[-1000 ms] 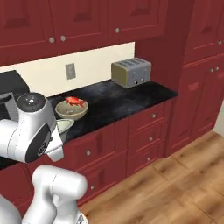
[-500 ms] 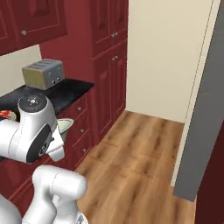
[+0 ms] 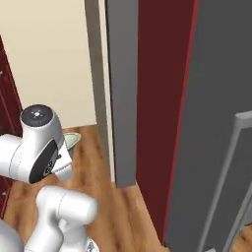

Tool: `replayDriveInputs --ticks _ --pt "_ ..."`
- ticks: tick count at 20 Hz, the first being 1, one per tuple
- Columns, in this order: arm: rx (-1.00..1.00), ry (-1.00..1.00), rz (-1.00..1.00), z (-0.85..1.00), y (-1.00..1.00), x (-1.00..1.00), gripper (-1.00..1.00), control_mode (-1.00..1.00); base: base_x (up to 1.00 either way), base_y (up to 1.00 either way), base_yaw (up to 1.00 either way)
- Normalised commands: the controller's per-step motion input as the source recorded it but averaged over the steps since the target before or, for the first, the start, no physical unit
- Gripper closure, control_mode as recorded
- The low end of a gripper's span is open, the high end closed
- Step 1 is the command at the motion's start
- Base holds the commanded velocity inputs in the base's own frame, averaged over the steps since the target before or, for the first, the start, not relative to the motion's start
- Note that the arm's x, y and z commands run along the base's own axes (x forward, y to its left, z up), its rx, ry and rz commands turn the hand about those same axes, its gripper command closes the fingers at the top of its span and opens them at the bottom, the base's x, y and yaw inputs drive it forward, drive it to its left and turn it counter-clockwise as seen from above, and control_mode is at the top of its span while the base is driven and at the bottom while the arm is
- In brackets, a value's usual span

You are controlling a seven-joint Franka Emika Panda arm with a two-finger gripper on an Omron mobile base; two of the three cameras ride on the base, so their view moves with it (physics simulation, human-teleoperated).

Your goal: Place the bowl with the bell pepper and squash on the top shelf of the fridge. Place the bowl with the fishs on the second highest shelf of the fridge.

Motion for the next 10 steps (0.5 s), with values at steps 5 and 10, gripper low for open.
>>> replayDriveInputs --ticks 5,10 --pt "0.0 0.0 0.0 0.0 0.0 0.0 1.0 1.0 -0.04 0.02 -1.0" --pt "0.0 0.0 0.0 0.0 0.0 0.0 1.0 1.0 -0.37 -0.02 -0.88"
